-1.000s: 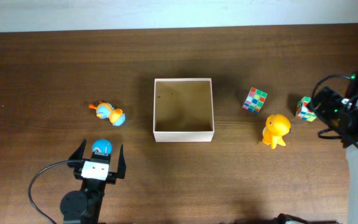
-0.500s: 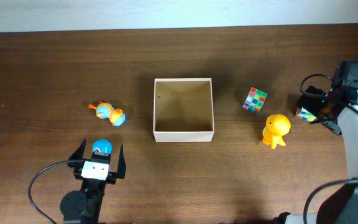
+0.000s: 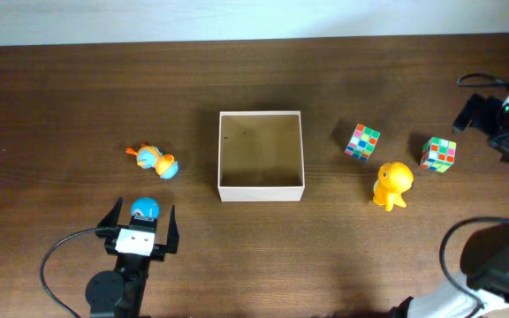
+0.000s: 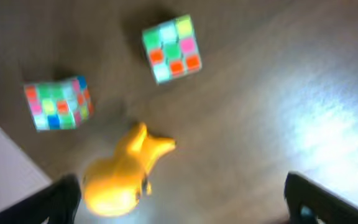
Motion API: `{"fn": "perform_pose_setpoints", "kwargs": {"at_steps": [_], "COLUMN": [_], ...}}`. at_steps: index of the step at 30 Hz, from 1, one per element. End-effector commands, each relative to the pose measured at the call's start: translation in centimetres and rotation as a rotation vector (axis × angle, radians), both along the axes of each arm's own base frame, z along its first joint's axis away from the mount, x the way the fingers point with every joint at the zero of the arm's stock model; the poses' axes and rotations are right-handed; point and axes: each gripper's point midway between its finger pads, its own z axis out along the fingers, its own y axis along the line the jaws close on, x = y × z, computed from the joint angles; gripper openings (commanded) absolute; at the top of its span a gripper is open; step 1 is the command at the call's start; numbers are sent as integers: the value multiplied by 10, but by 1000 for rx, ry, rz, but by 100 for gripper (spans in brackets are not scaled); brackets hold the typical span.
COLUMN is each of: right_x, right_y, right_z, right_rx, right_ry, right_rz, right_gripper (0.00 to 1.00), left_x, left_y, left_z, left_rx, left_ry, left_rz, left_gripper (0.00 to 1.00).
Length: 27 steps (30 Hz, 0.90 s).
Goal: Pack container
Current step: 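Position the right gripper above the far-right Rubik's cube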
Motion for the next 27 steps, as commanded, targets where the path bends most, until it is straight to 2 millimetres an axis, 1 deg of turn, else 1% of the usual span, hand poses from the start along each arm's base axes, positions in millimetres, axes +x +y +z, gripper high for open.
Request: {"fn": "perform_pose_setpoints", "kwargs": {"at_steps": [1, 5, 8, 10, 11, 15, 19, 23, 27], "right_x": [7, 8, 16, 24, 31, 56, 72, 82, 82], "right_y": [0, -2, -10, -12, -11, -5, 2, 1, -2], "right_z": [-21, -51, -68, -73, -73, -73, -74, -74, -82], "right_rx": [50, 90, 77, 69, 70, 42, 24, -7, -10], "right_ry": [78, 167, 182, 161, 134, 37, -22, -55, -38], "right_rz": [125, 140, 131, 134, 165, 359, 469, 535, 562], "right_gripper": [99, 100, 99, 99, 99, 99, 99, 99, 99], "left_x": [0, 0, 0, 0, 0, 0, 0, 0, 0], "left_y": [3, 3, 3, 3, 3, 3, 3, 3, 3], "left_z": [-1, -1, -1, -1, -1, -1, -1, -1, -1], "left_rx": [12, 12, 12, 12, 12, 12, 12, 12, 12], "left_ry": [-5, -5, -5, -5, -5, -5, -5, -5, -5], "left_rz": [13, 13, 13, 13, 13, 13, 13, 13, 13], "left_gripper": [99, 99, 99, 99, 99, 99, 99, 99, 99]}}
